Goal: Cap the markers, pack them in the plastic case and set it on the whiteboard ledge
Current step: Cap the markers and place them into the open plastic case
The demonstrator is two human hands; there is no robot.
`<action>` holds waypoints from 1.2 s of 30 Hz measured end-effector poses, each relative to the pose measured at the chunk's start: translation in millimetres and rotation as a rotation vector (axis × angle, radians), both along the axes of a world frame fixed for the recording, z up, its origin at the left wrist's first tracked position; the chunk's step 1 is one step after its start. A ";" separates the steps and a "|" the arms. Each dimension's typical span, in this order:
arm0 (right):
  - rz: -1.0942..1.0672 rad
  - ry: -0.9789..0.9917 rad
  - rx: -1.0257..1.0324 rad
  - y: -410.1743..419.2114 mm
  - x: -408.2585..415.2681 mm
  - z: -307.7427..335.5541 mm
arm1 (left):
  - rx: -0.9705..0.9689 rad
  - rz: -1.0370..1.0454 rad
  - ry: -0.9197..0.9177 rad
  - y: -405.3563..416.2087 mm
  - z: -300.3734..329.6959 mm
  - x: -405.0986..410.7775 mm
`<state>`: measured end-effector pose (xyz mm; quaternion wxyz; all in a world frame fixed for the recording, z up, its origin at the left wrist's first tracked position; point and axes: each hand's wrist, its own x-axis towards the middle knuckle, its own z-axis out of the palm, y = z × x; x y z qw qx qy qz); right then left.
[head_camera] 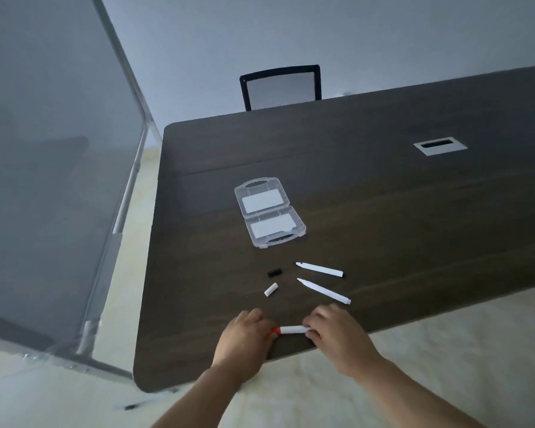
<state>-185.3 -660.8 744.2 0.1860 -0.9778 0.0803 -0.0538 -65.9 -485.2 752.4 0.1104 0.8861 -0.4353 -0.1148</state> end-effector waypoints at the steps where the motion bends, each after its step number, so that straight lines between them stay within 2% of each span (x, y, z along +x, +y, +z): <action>1: -0.008 0.003 0.011 -0.3 0.9 -3.3 | -0.001 0.009 -0.005 -1.0 -1.3 1.1; 9: -0.104 -0.041 0.088 -10.5 6.7 0.9 | -0.056 0.059 0.041 -5.3 -7.2 4.9; 13: -0.273 -0.049 0.008 -34.1 11.9 9.3 | -0.176 0.191 0.134 -8.7 -0.2 23.1; 16: -0.327 0.048 -0.056 -48.4 16.9 10.0 | -0.172 0.243 0.165 -15.6 3.0 44.1; 23: -0.294 0.220 -0.043 -51.5 32.1 6.0 | -0.041 0.170 0.111 -32.0 -0.2 59.7; 36: -0.062 0.163 -0.015 -57.9 50.6 6.9 | -0.058 0.127 0.102 -36.4 -8.7 65.5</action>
